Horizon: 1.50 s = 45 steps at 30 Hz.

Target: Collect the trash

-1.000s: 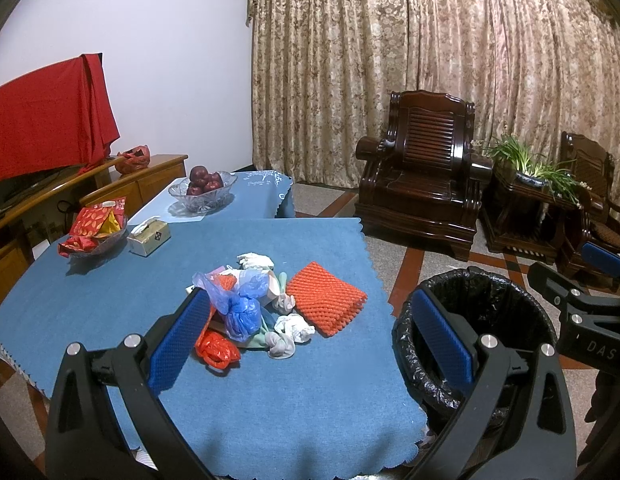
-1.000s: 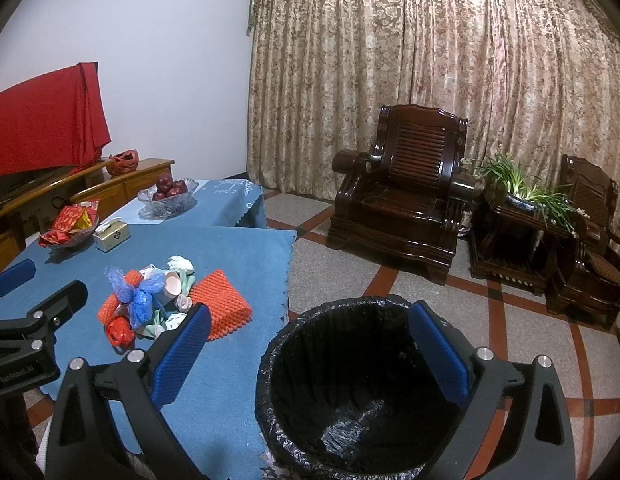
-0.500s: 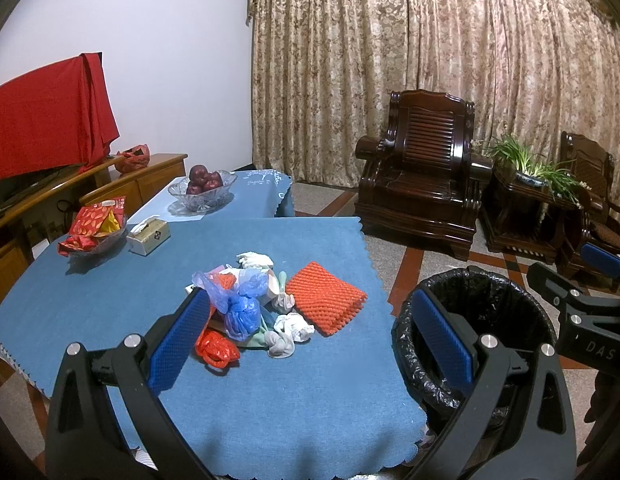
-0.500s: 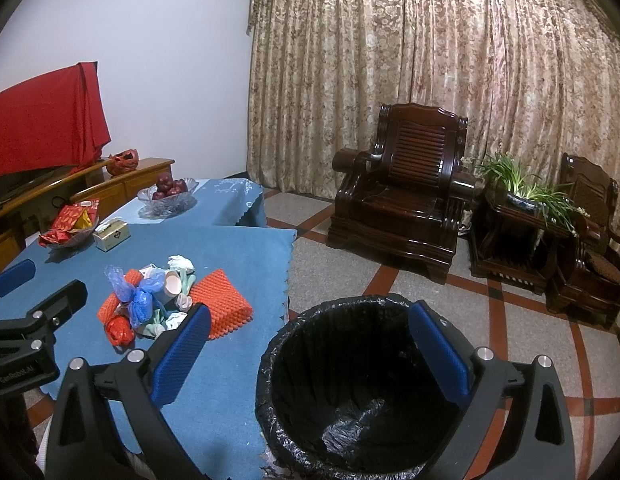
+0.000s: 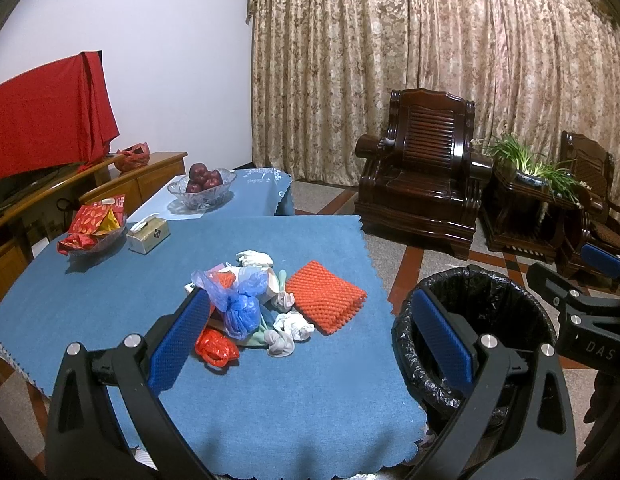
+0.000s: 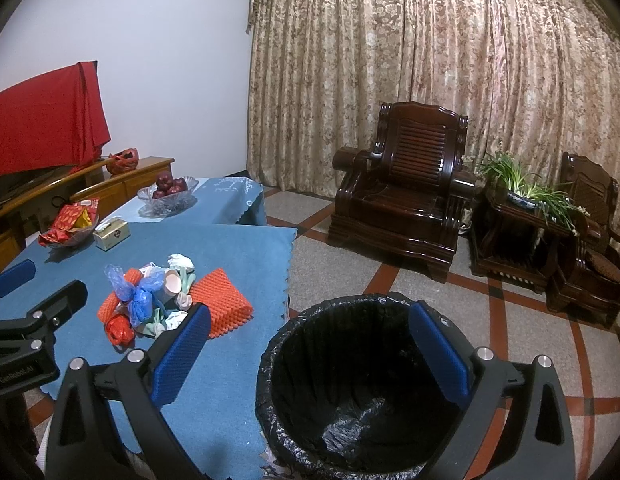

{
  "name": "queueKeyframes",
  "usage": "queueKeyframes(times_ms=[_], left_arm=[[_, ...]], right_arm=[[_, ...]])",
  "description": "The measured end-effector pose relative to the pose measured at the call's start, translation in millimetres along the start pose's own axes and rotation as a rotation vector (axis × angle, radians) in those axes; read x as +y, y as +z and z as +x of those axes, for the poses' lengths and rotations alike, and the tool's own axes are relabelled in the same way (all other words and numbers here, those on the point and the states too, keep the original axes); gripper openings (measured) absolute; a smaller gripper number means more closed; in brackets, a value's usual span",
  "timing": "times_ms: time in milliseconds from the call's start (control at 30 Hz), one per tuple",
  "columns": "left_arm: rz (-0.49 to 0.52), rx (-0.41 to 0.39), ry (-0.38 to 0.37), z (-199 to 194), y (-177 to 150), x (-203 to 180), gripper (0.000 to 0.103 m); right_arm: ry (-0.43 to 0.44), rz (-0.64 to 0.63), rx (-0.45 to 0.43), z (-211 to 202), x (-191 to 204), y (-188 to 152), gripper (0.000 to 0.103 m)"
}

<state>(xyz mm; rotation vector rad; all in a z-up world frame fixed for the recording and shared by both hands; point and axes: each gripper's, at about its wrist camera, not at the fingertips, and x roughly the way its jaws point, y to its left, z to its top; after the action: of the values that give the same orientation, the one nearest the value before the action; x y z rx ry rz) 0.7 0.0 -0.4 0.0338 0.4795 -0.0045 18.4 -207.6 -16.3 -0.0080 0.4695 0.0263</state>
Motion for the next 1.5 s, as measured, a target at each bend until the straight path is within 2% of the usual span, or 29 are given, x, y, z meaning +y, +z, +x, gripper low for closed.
queueKeyframes(times_ms=[500,667,700,833,1233,1500], left_arm=[[-0.003,0.006,0.0,3,0,-1,0.098],[-0.009,0.015,0.0,12,-10,5,0.098],[-0.012,0.019,0.002,21,-23,6,0.098],[-0.028,0.026,0.021,25,-20,16,0.098],[-0.06,0.003,0.129,61,-24,68,0.098],[-0.095,0.076,0.179,106,-36,114,0.098]], right_arm=[[0.005,0.001,0.017,12,-1,-5,0.097],[0.013,-0.001,0.029,14,0,-2,0.097],[0.016,-0.002,0.031,15,1,-3,0.097],[0.034,-0.012,0.042,25,4,3,0.097],[0.131,-0.064,0.054,91,39,16,0.097],[0.221,-0.081,0.087,157,75,20,0.097]])
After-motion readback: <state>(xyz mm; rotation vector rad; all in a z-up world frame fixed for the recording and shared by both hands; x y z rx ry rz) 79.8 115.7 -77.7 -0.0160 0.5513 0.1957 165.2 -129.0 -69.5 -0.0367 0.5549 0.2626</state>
